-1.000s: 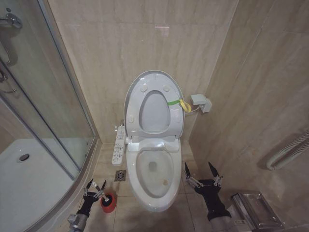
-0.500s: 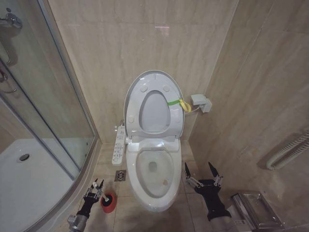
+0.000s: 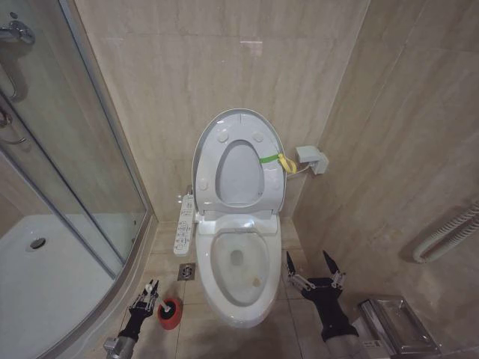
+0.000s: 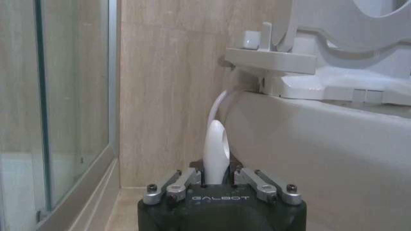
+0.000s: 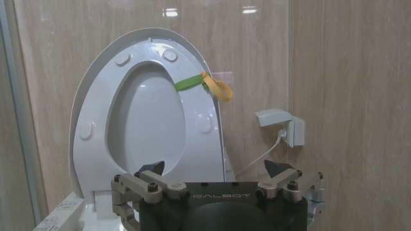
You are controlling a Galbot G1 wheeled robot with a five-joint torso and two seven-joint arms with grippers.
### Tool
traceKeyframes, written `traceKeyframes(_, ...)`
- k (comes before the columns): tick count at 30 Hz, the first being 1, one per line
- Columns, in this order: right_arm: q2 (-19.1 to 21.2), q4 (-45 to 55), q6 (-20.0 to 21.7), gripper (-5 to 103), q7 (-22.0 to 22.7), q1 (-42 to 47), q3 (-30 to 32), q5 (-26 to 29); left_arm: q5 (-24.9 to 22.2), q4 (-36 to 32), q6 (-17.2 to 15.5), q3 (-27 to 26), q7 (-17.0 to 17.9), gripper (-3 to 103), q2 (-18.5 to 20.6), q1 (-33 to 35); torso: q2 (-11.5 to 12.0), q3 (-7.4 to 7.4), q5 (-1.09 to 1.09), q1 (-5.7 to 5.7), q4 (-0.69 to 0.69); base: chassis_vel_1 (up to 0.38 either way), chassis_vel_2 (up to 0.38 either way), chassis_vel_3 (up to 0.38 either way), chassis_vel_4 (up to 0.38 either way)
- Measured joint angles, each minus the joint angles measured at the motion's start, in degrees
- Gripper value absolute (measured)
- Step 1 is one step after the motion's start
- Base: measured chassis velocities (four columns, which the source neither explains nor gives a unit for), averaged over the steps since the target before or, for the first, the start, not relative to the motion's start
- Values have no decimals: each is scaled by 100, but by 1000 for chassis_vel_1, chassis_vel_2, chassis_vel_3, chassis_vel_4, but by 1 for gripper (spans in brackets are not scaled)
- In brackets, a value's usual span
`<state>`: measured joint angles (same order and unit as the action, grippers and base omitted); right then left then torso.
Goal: Open the toilet lid, clean the toilet bowl with a toilet brush, close the toilet lid, and flush.
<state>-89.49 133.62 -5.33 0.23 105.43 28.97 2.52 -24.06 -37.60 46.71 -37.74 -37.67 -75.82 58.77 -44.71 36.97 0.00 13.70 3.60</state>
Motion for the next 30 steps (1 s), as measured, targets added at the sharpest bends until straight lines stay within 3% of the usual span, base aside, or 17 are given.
traceKeyframes(30,0,0,0,100,0,0,0,0,-726,-2276,-411,-241,27,23,51,1663,0,0,0,0,0,0,0,0,0)
